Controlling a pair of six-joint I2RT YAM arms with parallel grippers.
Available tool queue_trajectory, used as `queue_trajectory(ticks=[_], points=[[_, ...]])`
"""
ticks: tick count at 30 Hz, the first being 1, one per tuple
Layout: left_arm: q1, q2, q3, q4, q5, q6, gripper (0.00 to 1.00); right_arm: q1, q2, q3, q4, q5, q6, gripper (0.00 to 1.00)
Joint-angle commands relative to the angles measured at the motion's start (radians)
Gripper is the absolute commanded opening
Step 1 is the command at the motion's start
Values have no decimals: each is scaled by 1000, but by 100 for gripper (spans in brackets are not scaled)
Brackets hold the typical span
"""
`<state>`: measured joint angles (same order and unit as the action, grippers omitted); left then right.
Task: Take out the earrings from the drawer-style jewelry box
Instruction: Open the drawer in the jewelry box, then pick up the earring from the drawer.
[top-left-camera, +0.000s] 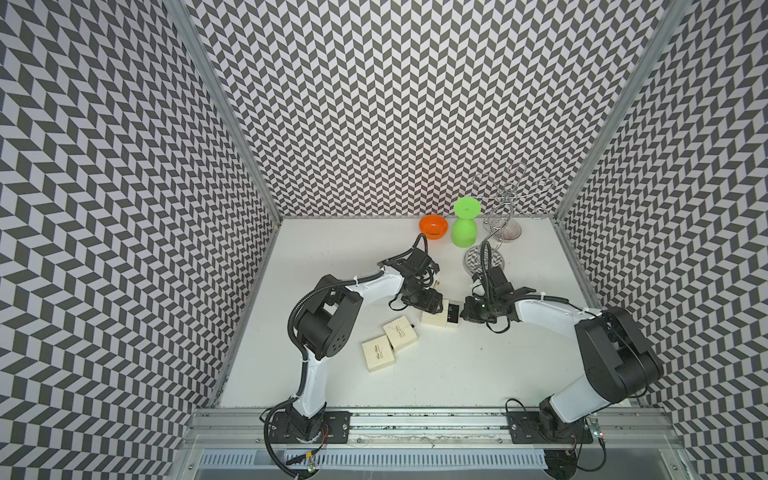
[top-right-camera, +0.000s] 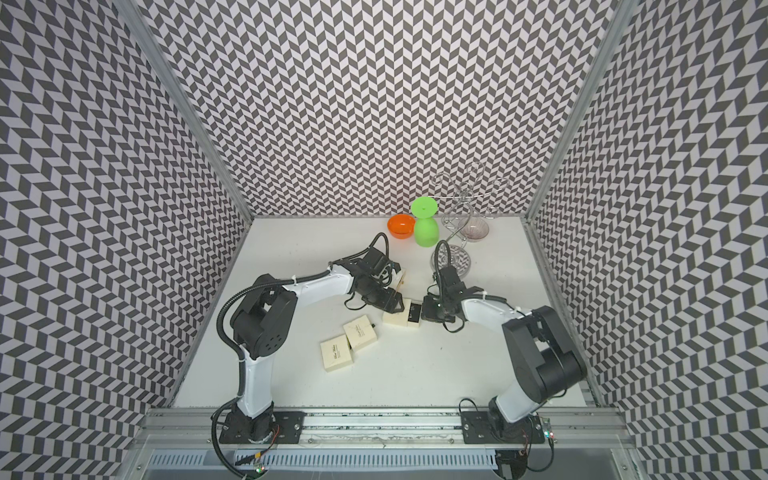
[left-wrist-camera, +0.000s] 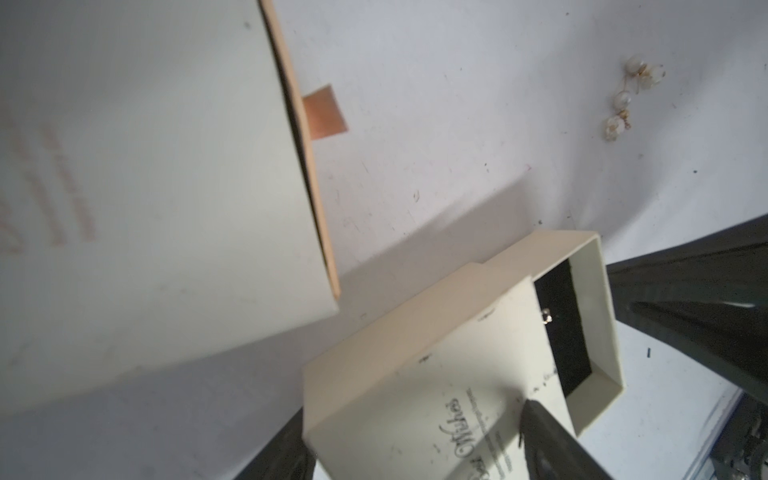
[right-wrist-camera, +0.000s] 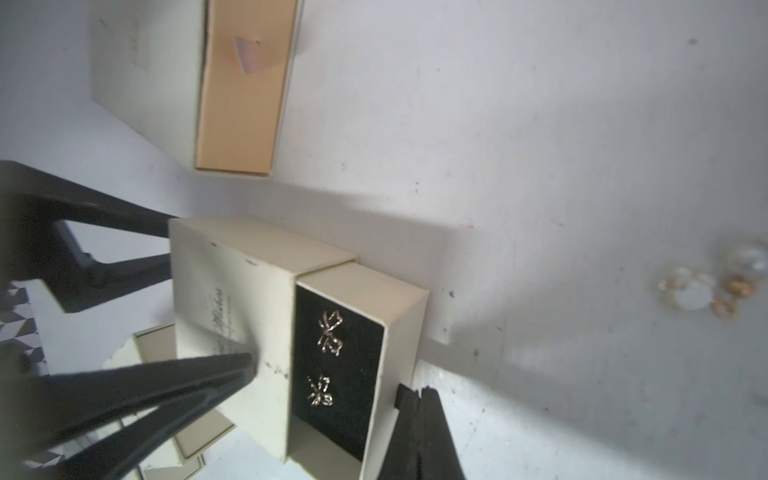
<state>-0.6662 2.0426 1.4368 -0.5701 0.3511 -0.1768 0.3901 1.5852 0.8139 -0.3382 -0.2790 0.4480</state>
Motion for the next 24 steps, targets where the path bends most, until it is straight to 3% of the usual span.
queue_trajectory(ticks=[1,3,8,13,24], points=[[2,45,-11,-27,-95,5,77,0,-31,-4,-35,87,-12,0],[1,42,-9,-27,-95,8,77,0,-35,5,-34,89,-14,3],[-12,36,-9,-22,-87,20,77,7,-92,52,-15,120,-17,24],[-25,31,-4,-20,-82,32,77,40,-125,122,-8,135,-54,25],[-26,13,3,-17,-89,32,77,91,25,229,-81,132,-77,25]])
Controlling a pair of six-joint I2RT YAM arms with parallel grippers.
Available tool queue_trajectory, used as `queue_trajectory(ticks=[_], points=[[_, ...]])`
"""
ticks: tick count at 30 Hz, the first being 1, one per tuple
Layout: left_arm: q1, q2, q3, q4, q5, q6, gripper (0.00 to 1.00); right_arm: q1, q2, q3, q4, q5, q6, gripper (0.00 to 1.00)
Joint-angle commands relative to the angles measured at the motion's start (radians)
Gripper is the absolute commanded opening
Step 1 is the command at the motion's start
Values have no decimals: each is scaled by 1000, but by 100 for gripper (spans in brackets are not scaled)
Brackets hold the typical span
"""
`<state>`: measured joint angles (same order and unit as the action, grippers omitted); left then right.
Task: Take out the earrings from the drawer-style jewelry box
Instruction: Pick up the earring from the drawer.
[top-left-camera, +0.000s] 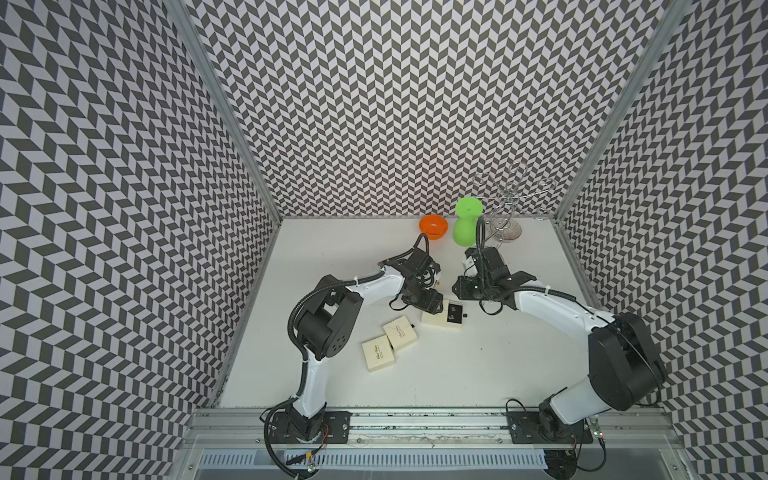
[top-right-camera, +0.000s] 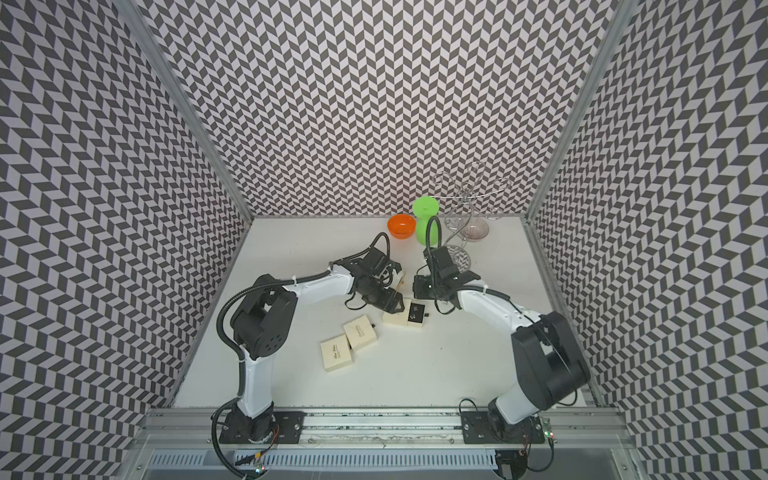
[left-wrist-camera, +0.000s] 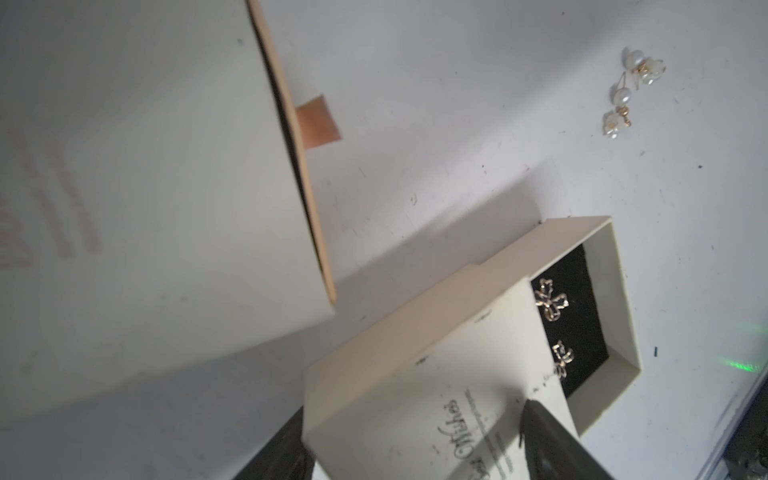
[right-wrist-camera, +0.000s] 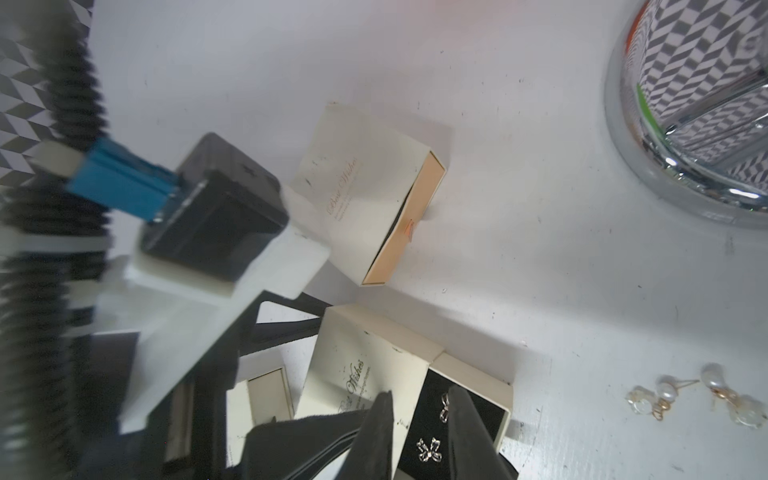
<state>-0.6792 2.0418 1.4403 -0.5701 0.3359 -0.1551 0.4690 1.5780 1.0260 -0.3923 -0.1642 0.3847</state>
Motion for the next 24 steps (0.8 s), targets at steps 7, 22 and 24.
queue_trajectory(ticks=[7,22,24], points=[[-8,14,-4,-16,-78,10,77,35,66,-16,-43,38,-10,25],[-6,15,-4,-16,-80,6,77,54,107,-30,-22,94,-17,26],[-6,13,-5,-15,-79,6,77,56,116,-27,-19,95,-18,26]])
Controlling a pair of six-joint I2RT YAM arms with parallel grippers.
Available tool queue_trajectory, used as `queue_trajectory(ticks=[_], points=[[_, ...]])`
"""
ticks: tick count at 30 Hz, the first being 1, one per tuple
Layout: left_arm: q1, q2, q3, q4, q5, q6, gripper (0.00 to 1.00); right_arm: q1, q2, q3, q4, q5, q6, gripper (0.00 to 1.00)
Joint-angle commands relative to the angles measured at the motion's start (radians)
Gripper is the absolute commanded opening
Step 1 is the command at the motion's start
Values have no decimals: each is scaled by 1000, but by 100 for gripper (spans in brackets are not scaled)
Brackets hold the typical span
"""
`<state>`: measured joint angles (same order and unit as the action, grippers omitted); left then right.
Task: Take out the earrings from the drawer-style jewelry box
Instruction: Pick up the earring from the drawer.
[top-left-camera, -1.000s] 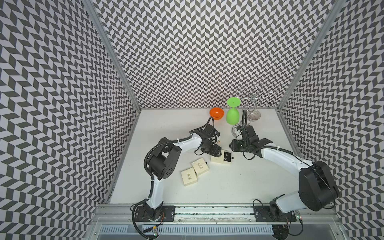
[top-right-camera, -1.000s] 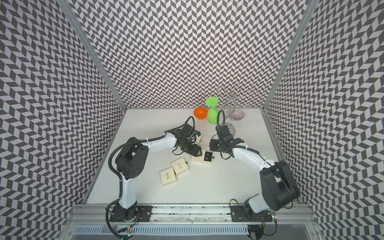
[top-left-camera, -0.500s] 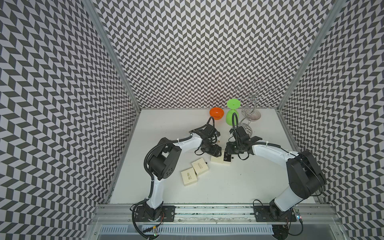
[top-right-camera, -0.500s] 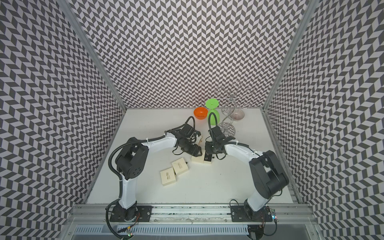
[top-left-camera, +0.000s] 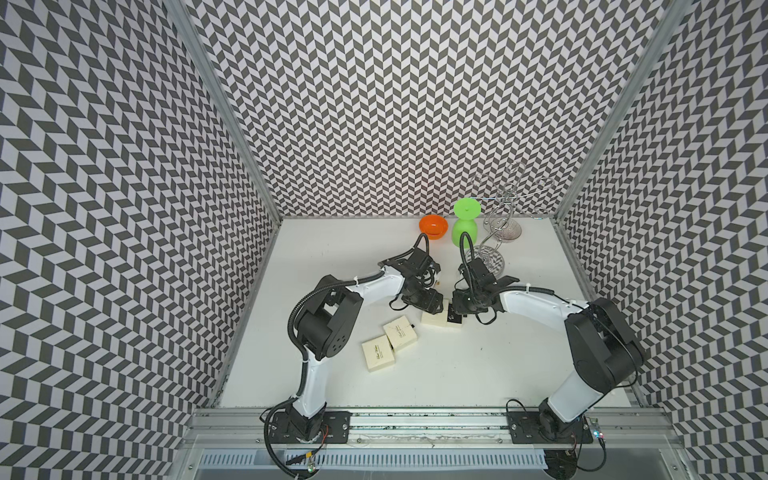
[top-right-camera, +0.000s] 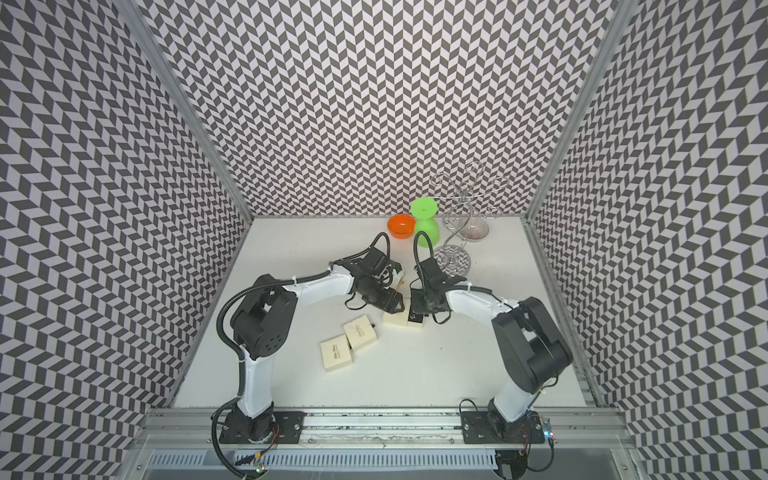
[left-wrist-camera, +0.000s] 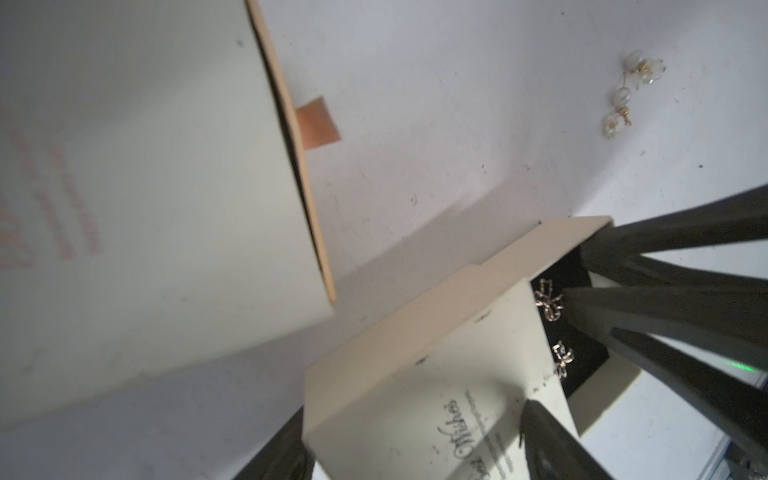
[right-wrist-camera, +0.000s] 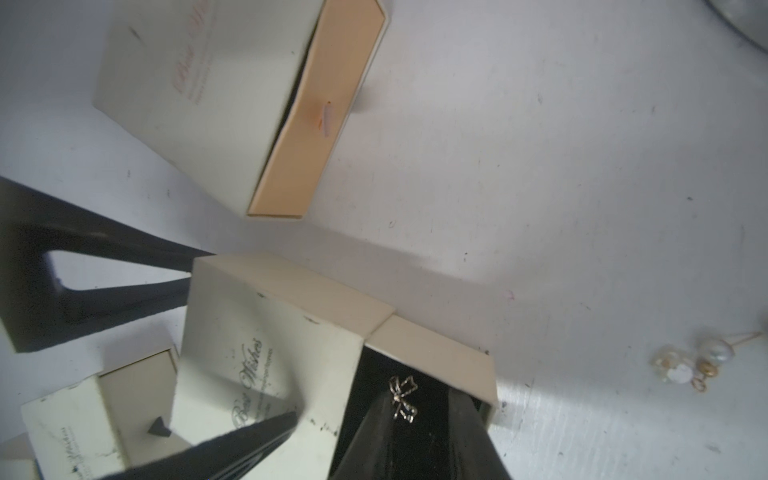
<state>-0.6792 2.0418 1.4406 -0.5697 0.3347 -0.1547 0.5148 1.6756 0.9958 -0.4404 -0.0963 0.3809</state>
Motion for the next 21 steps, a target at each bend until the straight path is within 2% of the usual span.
queue_trajectory(ticks=[1,16,21], points=[[-6,13,-6,-16,-78,6,77,13,24,5,32,25,-14,26],[-6,12,-7,-15,-66,6,77,55,82,38,52,77,-17,28],[-6,12,-11,-14,-64,6,77,59,88,25,67,73,-16,19]])
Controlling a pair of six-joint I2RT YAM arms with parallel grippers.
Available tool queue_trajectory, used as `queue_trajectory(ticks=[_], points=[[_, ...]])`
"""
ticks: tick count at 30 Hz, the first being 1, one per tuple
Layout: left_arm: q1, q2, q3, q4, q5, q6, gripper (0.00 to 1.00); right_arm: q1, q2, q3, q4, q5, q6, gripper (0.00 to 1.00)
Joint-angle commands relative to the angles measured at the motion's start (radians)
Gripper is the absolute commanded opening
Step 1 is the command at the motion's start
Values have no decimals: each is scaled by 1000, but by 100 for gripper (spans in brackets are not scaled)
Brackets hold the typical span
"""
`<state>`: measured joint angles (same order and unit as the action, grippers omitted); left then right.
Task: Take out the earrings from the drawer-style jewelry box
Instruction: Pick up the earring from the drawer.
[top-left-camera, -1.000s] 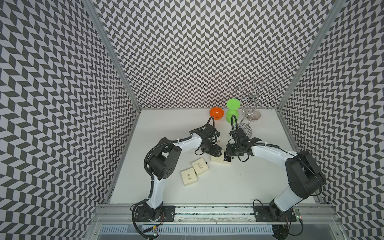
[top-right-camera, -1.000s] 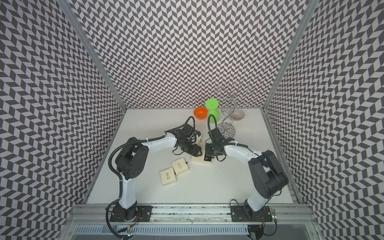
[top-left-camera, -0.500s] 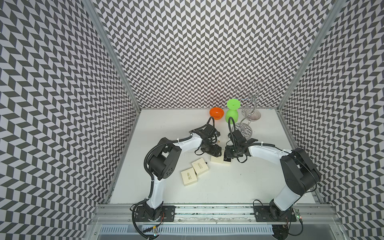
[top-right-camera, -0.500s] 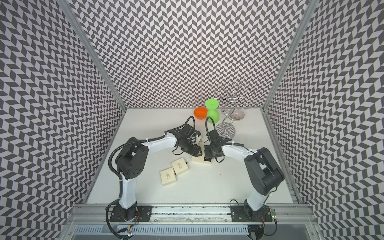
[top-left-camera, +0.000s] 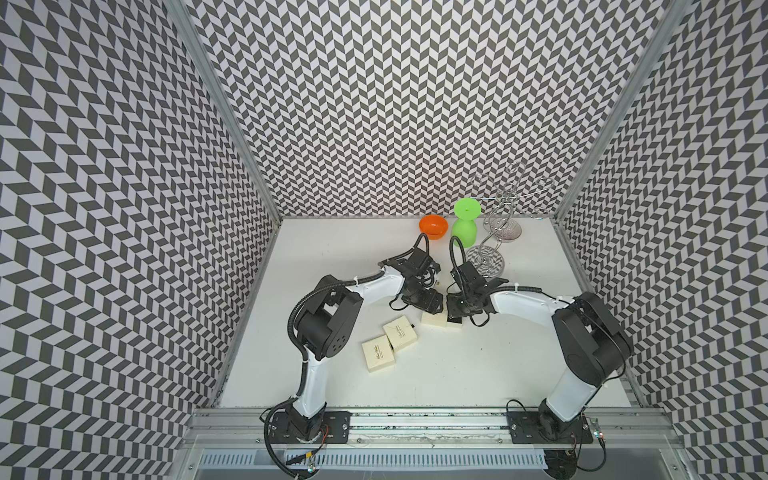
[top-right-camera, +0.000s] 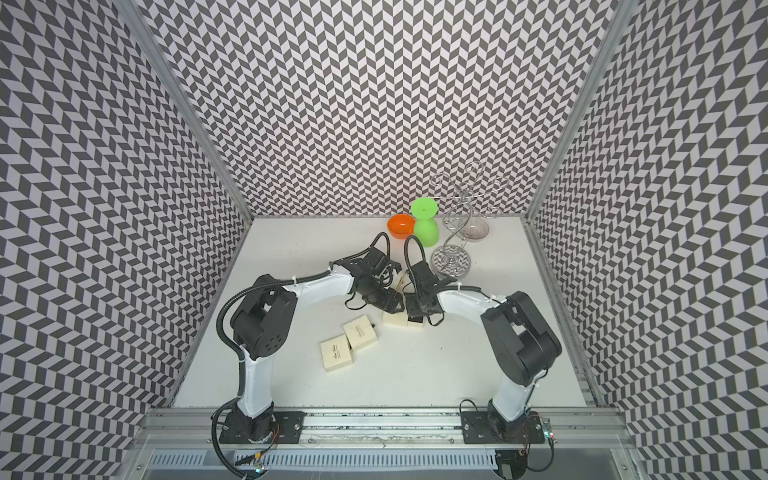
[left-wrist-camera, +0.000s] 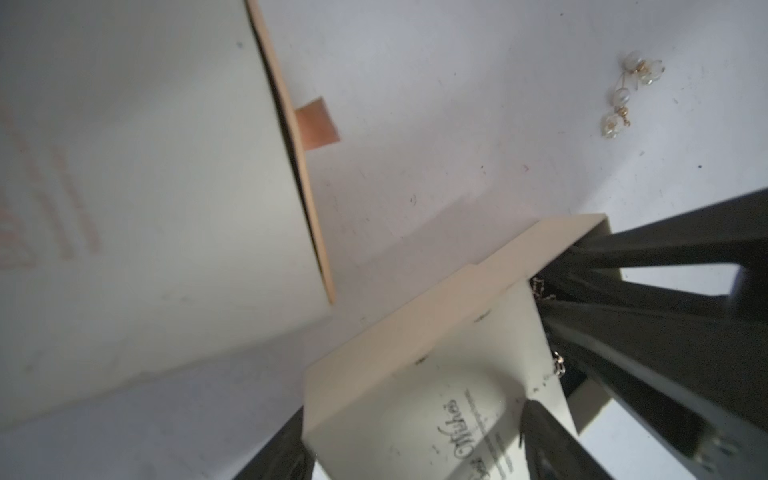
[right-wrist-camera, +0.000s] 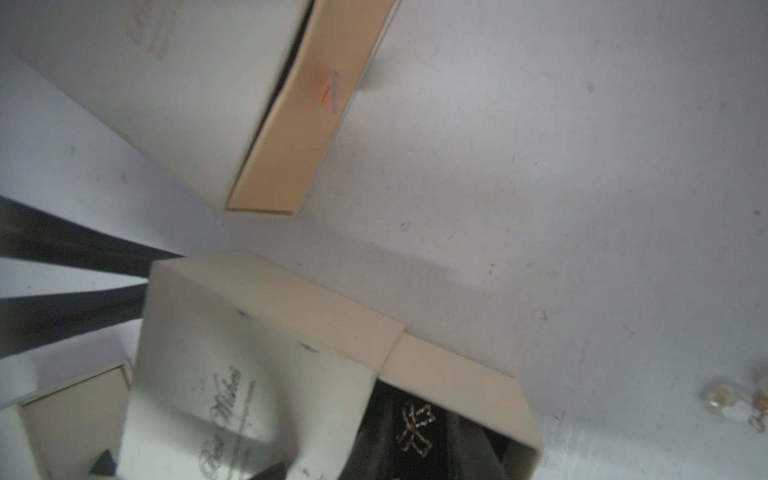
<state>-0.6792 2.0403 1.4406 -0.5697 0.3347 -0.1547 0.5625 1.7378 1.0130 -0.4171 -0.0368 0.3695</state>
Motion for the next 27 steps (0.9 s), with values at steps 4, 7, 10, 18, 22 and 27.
queue_trajectory(ticks=[4,7,10,18,22,27], points=[[-6,17,-11,-15,-65,7,77,10,7,1,49,-6,5,14],[-6,21,-11,-16,-66,6,77,10,-17,-1,45,-8,13,12],[-6,25,-8,-17,-66,6,77,8,-38,1,35,-11,19,11],[-6,33,-9,-17,-63,5,77,-6,-99,-3,2,-24,28,11],[-7,34,-8,-18,-60,6,77,-30,-129,-9,-3,-41,37,10],[-6,35,-8,-17,-57,6,77,-89,-161,-13,-5,-81,49,10]])
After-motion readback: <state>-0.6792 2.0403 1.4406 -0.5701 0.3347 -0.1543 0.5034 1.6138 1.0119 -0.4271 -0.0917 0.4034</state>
